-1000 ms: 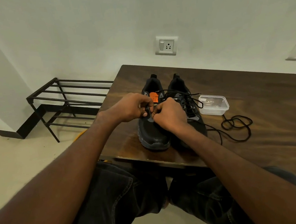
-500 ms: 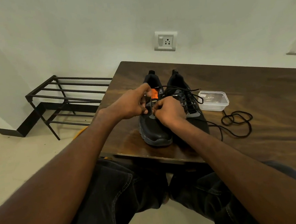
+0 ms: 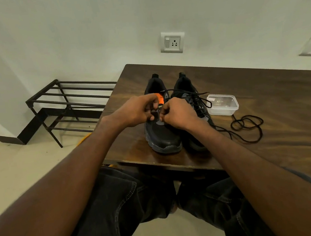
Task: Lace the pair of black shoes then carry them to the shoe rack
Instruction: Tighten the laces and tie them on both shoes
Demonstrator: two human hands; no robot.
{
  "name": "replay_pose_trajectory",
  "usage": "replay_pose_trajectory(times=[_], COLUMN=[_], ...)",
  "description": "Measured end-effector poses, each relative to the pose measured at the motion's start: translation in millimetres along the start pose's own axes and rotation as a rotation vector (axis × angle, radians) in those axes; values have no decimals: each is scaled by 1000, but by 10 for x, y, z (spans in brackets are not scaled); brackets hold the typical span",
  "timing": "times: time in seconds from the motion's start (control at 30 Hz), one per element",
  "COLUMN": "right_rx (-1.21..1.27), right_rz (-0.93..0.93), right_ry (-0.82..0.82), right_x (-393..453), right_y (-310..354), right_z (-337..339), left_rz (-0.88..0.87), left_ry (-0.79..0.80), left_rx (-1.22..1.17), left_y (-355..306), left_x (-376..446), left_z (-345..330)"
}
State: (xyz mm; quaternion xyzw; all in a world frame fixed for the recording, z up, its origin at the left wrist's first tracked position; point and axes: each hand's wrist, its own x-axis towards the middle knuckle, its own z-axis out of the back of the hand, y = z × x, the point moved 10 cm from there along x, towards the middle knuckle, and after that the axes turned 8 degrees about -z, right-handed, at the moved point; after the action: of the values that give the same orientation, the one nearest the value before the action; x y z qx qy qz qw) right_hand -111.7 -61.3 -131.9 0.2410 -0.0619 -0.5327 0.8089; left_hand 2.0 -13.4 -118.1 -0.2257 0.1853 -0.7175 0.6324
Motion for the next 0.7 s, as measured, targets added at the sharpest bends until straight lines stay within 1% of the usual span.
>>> replay_pose_trajectory(times=[0.1, 0.23, 0.37, 0.53, 0.7], right_rx=[110, 104, 140, 136, 155], right_rz=[-75, -126, -185, -148, -194], right_ry=[-81, -196, -115, -45, -55], right_x=[-35, -95, -89, -62, -48], right_y=[-72, -108, -154, -96, -150], right_z=[56, 73, -5, -40, -33], left_rz=[-52, -60, -52, -47, -32], left_ry=[57, 46, 30, 6, 4], left_rx=[34, 43, 49, 15, 17], left_y=[-61, -90, -66, -54, -57], left_x=[-19, 10, 21, -6, 18], left_z=[-29, -12, -2, 10, 12])
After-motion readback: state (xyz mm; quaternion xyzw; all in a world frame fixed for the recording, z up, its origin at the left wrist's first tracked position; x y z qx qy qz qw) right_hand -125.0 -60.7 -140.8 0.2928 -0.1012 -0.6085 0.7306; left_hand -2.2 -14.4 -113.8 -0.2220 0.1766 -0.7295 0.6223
